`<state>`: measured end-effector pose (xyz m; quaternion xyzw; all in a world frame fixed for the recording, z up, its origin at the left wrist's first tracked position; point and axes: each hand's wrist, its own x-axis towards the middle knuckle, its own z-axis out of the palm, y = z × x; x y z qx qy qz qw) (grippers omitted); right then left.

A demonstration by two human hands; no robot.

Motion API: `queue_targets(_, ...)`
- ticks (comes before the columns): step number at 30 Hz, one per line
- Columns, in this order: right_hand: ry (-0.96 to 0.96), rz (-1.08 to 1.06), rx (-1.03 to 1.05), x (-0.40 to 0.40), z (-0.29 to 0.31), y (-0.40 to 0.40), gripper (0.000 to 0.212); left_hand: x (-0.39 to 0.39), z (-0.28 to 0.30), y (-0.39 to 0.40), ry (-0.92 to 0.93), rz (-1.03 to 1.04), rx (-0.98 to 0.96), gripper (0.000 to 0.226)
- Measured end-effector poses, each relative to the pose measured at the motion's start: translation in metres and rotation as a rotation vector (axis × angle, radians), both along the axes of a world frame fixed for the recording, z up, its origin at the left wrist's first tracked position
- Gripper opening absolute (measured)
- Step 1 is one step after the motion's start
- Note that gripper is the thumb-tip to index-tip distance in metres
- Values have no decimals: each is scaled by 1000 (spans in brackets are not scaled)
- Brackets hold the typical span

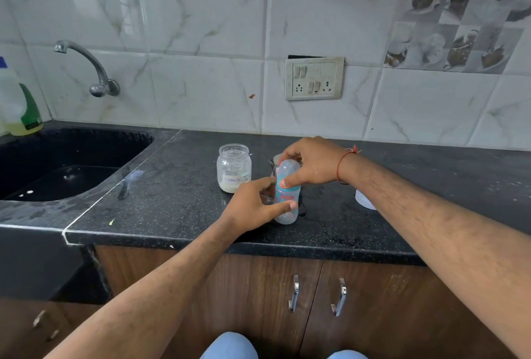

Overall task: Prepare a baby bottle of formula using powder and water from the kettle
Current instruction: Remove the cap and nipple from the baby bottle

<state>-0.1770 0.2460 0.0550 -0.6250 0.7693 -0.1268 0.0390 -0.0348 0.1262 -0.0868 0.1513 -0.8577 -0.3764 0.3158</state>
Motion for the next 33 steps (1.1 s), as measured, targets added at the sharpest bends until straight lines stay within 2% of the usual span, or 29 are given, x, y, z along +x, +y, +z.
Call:
queue_targets(14,16,111,124,-7,16,-12,43,3,0,-2,-75,-23,9,46)
queue_targets(19,-216,122,147,-16,42,-6,42,2,-4,-4,-74,-23,43,58)
queue_targets(22,-349,66,0,-33,44,2,40,2,-5,-5,-83,-27,75,60)
queue_targets(25,-440,-25,-116,-59,31,14,37,2,-5,-6,-91,-32,79,57)
queue_targets(29,-368,-167,-59,-99,-12,32,38,2,-6,-8,-93,-39,83,58)
queue_targets(33,-284,-202,19,-121,-49,45,48,2,-5,-7,-100,-45,87,58)
